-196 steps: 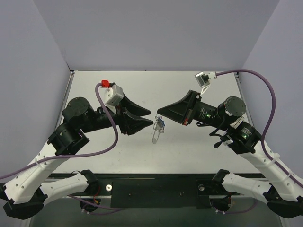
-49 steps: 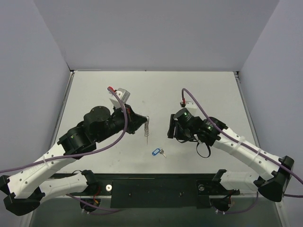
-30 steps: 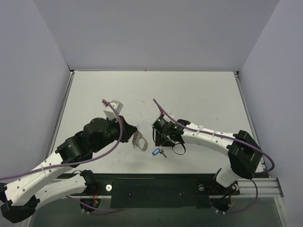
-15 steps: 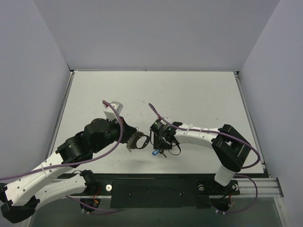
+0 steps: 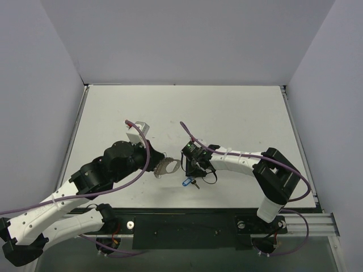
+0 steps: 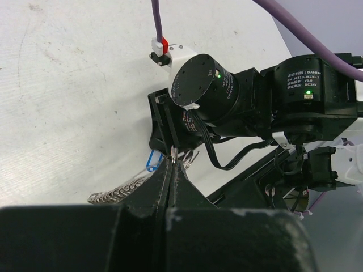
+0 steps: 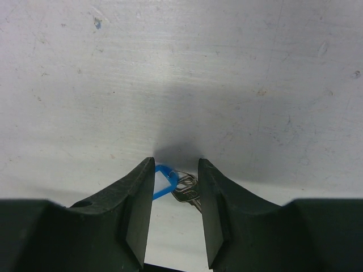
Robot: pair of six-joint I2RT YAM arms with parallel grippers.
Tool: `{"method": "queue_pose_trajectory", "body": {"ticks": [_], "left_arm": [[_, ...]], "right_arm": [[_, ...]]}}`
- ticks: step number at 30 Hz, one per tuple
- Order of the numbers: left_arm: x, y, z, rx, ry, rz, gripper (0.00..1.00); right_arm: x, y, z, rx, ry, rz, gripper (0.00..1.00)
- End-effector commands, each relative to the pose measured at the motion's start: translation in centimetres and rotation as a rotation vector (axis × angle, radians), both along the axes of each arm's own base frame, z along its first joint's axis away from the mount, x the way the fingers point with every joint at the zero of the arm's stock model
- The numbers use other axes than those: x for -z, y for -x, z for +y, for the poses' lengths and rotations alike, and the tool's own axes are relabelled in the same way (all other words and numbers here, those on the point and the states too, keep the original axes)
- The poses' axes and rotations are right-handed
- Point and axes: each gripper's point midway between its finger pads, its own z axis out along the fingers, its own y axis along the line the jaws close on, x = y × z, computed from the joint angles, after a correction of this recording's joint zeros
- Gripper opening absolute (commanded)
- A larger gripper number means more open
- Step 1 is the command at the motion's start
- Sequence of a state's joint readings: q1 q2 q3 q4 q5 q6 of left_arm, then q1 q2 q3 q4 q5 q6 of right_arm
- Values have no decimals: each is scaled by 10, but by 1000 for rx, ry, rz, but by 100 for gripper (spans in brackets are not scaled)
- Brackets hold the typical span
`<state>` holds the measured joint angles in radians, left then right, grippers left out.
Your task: Remove the keys from the keyring
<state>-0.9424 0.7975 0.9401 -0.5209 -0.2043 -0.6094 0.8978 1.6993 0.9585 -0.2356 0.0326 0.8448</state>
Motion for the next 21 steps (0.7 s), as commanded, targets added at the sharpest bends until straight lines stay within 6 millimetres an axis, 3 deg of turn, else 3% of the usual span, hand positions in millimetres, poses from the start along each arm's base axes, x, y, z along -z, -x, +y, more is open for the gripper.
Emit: {"method": "queue_pose_trajectory", "body": {"ticks": [1, 7, 16, 21], "left_arm": [[-18, -2, -4, 3, 52, -32, 0], [-17, -2, -5, 6, 51, -29, 0], [-17, -1, -2, 1, 56, -29, 0], [-17, -1, -3, 1, 64, -27, 0]], "right_arm": [[12, 18, -11, -10, 46, 54, 32], [13, 22, -11, -15, 42, 67, 23], [11, 23, -12, -15, 42, 67, 1], [8, 25, -15, -20, 43, 66, 0]]}}
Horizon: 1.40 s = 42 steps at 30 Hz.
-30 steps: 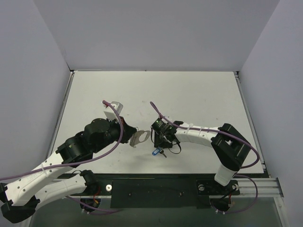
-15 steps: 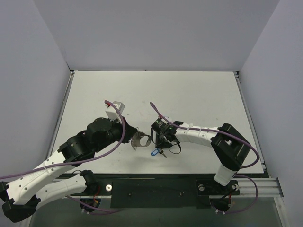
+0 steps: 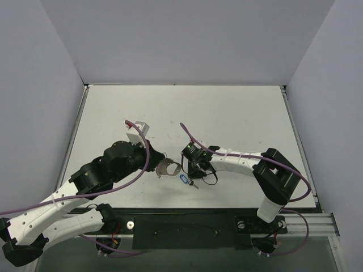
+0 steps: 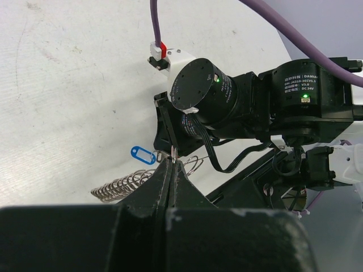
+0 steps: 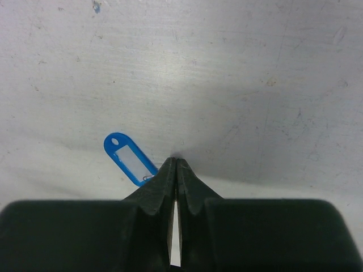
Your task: Remove the keys from the keyring
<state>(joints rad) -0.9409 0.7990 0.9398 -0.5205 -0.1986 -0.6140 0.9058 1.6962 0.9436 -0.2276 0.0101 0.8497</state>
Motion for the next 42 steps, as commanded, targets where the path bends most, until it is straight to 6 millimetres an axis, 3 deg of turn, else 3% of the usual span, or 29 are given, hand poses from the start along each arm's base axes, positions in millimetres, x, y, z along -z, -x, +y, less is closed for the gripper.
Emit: {"method": "queue_pose_trajectory", "body": {"ticks": [1, 9, 11, 12, 13, 16, 29, 42], "left_arm": [[-17, -1, -2, -1, 60, -33, 0], [-18, -2, -1, -4, 57, -37, 0], [-17, -2, 0, -6, 54, -35, 0], [-18, -1, 0, -3, 56, -36, 0], [-18, -1, 0, -5, 57, -35, 0], [-18, 0, 2, -8, 56, -36, 0], [-19, 1, 11, -29, 52, -45, 0], [-17, 4, 20, -41, 44, -48, 0]], "right_arm": [[3, 17, -17, -10, 53, 42, 0], [-11, 13, -12, -23, 19, 11, 0], [-13, 18, -4, -54, -25, 34, 13], [-13, 19, -3, -60, -28, 36, 28], [-14, 19, -2, -73, -33, 36, 34], [-15, 18, 0, -79, -36, 33, 40], [-20, 26, 32, -146, -9, 25, 39], [-5, 21, 30, -158, 77, 47, 27]]}}
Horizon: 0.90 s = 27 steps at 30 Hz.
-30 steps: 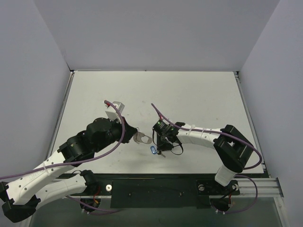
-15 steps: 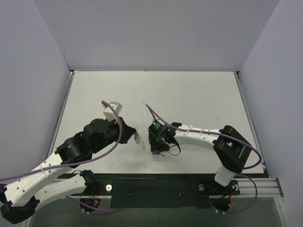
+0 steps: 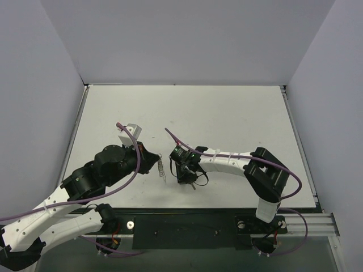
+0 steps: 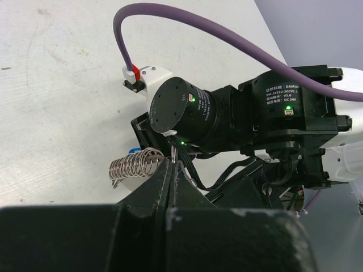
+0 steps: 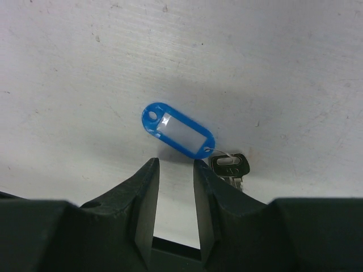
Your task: Remove the keys from the keyring
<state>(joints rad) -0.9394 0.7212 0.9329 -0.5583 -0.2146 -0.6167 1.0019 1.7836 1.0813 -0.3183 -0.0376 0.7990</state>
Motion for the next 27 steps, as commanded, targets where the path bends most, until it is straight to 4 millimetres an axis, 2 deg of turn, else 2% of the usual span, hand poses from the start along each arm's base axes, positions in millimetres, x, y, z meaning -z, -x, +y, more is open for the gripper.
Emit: {"method": "queue_pose_trajectory", "body": {"ticks": [1, 8, 14, 19, 24, 27], "left_arm": [[-7, -3, 4, -22, 18, -23, 0], [-8, -3, 5, -21, 15, -26, 0], [-7, -3, 6, -22, 6, -26, 0], [1, -4, 9, -32, -20, -14, 0], [11, -8, 2, -28, -32, 3, 0], [21, -14, -2, -32, -49, 10, 0]], "right_arm": [[2, -3, -7, 0, 59, -4, 26], [2, -10, -22, 5, 125, -36, 14], [4, -22, -49, 33, 163, -23, 13], [-1, -43, -84, 76, 180, -3, 13], [-10, -66, -101, 78, 194, -3, 13], [-9, -81, -120, 118, 226, 16, 12]]}}
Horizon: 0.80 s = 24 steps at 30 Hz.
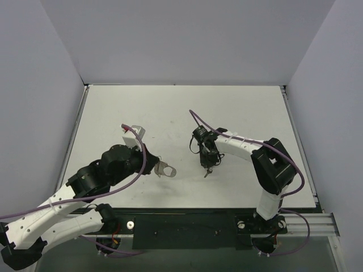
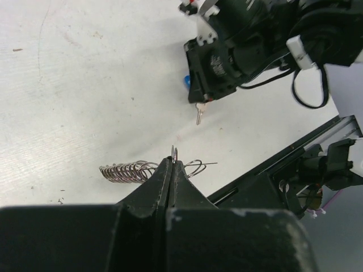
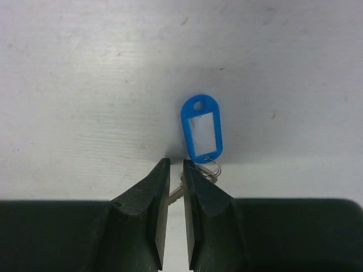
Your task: Remove the keys from the keyring
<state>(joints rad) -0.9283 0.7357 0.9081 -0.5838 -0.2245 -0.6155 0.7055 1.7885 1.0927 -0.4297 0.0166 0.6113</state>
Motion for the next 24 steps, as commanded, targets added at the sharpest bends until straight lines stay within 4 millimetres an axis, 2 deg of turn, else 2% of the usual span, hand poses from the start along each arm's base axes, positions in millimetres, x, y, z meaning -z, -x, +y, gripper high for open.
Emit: {"method": "queue_pose_trajectory", "body": {"ticks": [1, 3, 6, 7, 11, 14, 16, 19, 20, 21, 22, 23, 24], "left_arm": [[7, -14, -8, -15, -9, -14, 0], [17, -22, -10, -29, -37, -4, 0], [36, -38, -7, -84, -107, 29, 0], [44, -45, -5, -107, -137, 45, 0], [76, -71, -2, -149, -197, 113, 0], [98, -88, -2, -155, -212, 167, 0], [109, -100, -1, -156, -218, 190, 0], [125, -126, 11, -201, -229, 215, 0], [138, -134, 16, -206, -244, 245, 0], [137, -142, 17, -211, -235, 240, 0], [152, -149, 20, -212, -244, 283, 0], [152, -156, 19, -207, -246, 278, 0], [167, -162, 22, -210, -265, 319, 0]], "right_arm": [[-15, -17, -29, -1, 71, 17, 12], [-17, -25, -39, 30, 69, 27, 10], [-28, -30, -38, 37, 28, 14, 10], [-37, -26, -30, 21, -20, 11, 10], [-65, -18, -23, 14, -92, -44, 13], [-83, -6, -26, 32, -132, -75, 14], [-105, 0, -30, 42, -174, -125, 15], [-122, 9, -36, 58, -205, -160, 16], [-131, 13, -38, 66, -224, -181, 17], [-135, 15, -39, 67, -233, -188, 17], [-142, 18, -40, 72, -248, -204, 18], [-147, 20, -41, 74, -257, -215, 19], [-152, 23, -44, 81, -264, -226, 20]]}}
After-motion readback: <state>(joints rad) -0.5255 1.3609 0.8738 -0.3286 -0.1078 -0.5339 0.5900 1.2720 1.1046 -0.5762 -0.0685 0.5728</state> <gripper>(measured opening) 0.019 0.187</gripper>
